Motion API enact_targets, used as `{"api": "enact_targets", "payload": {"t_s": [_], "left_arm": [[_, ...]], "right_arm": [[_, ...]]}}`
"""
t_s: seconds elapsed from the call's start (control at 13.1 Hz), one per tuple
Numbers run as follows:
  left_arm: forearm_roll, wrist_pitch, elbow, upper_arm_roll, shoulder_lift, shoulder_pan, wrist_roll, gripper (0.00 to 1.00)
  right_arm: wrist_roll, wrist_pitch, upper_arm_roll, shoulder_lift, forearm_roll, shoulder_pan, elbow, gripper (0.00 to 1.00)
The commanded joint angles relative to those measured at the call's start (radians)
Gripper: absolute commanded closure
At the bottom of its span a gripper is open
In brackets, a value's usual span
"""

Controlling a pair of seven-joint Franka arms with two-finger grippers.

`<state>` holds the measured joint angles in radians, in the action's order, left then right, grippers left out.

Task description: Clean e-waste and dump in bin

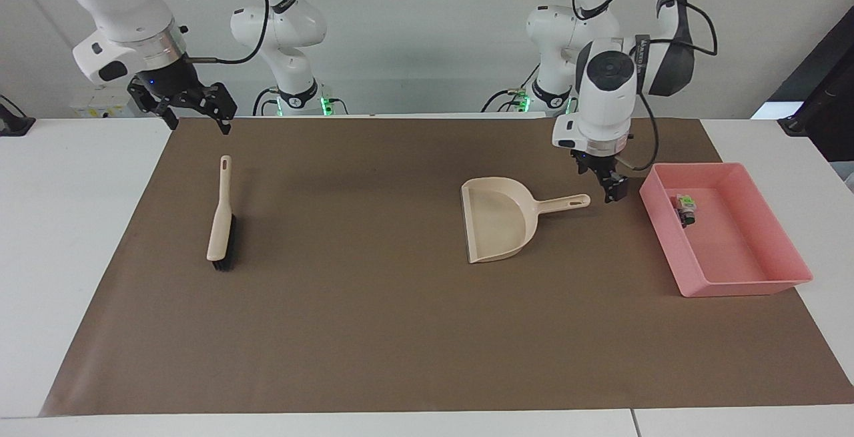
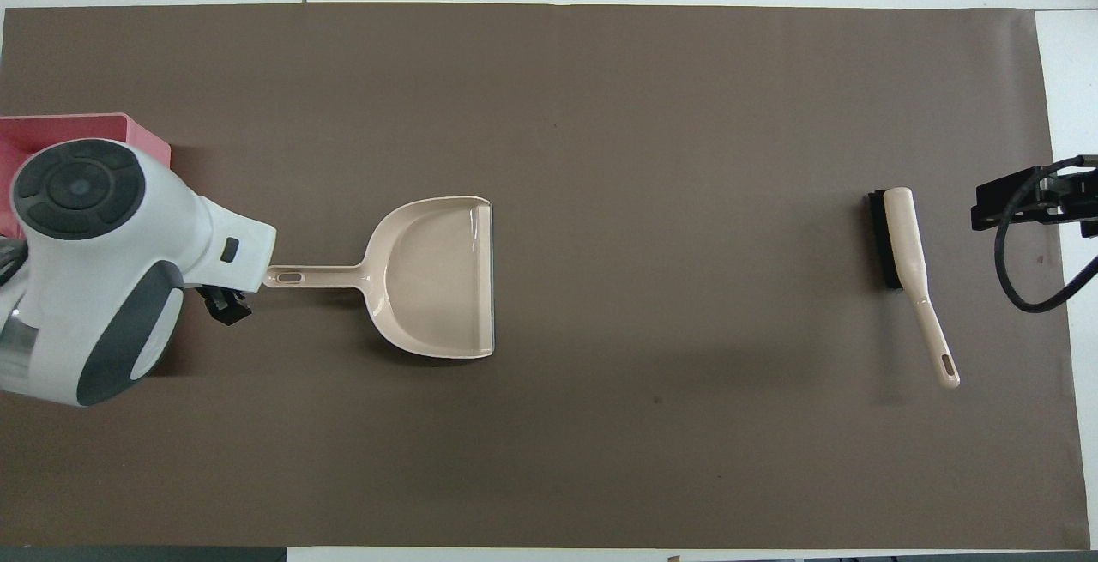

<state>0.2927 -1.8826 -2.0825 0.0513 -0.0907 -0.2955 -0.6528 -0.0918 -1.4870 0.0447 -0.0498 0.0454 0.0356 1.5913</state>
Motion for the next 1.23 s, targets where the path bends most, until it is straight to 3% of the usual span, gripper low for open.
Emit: {"api": "enact_targets", "payload": {"t_s": [0.0, 0.23, 0.54, 0.84, 1.15], "left_arm": [[-0.004, 0.071, -0.019, -0.007, -0.043, 0.039, 0.222, 0.01], [-0.044, 0.069, -0.027, -0.007, -0.046, 0.149, 0.387, 0.01], [-0.231, 0.042, 0.037, -0.005, -0.029, 0.266, 0.53, 0.01], [-0.257, 0.118, 0.249, -0.005, 0.025, 0.312, 0.548, 0.01], [-0.259, 0.318, 0.504, -0.005, 0.098, 0.306, 0.55, 0.01]], "right_arm": [[0.023, 0.033, -0.009, 0.016, -0.006, -0.019, -0.025, 0.0], [0.018, 0.028, -0.009, 0.016, -0.006, -0.016, -0.025, 0.0], [0.018, 0.031, -0.009, 0.015, -0.007, -0.016, -0.022, 0.0], [0.017, 0.03, -0.006, 0.015, -0.007, -0.017, -0.022, 0.0], [0.017, 0.024, -0.006, 0.013, -0.009, -0.017, -0.017, 0.0]]}}
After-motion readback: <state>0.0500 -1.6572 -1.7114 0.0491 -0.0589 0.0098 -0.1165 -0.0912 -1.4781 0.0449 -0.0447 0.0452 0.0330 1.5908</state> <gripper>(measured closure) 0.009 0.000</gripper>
